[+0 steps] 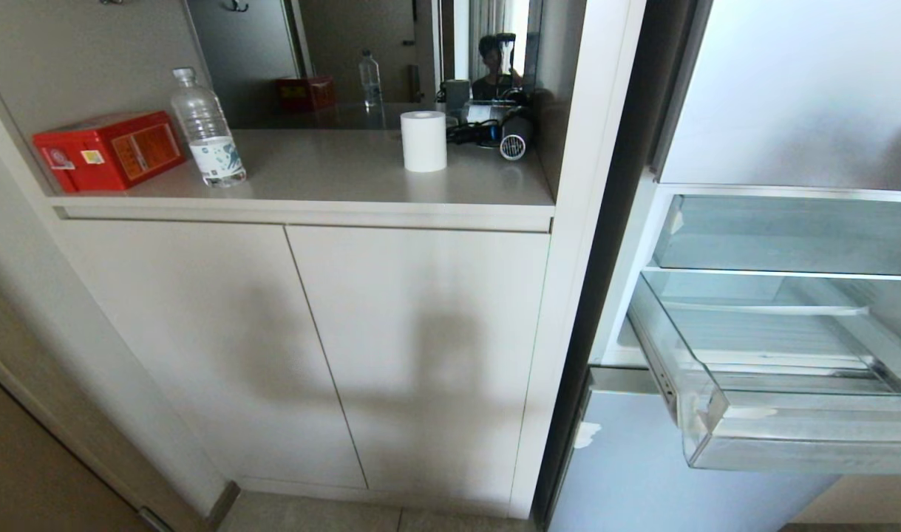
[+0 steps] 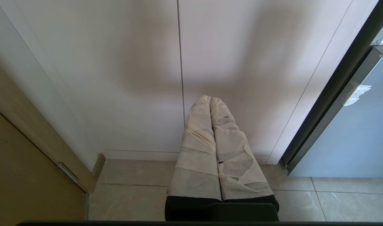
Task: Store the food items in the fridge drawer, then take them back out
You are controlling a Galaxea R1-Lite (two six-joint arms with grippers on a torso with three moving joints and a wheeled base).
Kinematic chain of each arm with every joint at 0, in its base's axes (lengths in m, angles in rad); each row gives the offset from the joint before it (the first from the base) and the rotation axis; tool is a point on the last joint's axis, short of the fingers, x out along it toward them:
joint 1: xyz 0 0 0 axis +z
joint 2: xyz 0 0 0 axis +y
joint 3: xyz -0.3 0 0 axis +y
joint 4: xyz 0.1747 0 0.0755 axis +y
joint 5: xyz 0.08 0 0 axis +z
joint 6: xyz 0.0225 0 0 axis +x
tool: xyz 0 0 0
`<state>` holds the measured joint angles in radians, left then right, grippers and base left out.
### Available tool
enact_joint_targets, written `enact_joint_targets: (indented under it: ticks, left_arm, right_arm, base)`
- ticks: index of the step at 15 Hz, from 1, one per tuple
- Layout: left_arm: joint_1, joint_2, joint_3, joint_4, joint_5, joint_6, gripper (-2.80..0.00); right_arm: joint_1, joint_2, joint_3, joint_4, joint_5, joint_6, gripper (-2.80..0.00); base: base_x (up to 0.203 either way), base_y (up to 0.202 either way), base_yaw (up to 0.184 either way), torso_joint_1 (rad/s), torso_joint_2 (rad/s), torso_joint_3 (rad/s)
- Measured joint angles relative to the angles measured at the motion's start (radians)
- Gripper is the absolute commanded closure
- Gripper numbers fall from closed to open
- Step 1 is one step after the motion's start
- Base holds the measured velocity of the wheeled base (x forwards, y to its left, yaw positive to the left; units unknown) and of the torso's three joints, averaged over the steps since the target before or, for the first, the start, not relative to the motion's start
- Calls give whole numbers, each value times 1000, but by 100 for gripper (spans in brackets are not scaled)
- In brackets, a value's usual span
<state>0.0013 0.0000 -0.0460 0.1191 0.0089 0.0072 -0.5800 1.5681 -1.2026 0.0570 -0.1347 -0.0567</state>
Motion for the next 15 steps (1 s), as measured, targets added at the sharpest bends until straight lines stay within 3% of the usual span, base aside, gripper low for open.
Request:
enact_joint_targets:
  ticks: [6, 12, 15]
  left_arm:
    - [0, 0, 0, 0, 0, 0, 0]
    - [0, 0, 0, 0, 0, 0, 0]
    - [0, 0, 0, 0, 0, 0, 0]
  right_arm:
    - [-458, -181, 4, -156, 6, 101, 0]
    - [-962, -206, -42, -257, 158, 269, 0]
    - [-1156, -129, -84, -292, 201, 344, 0]
  base:
    - [0, 0, 0, 0, 0, 0]
    - [0, 0, 0, 0, 0, 0]
    - [0, 0, 0, 0, 0, 0]
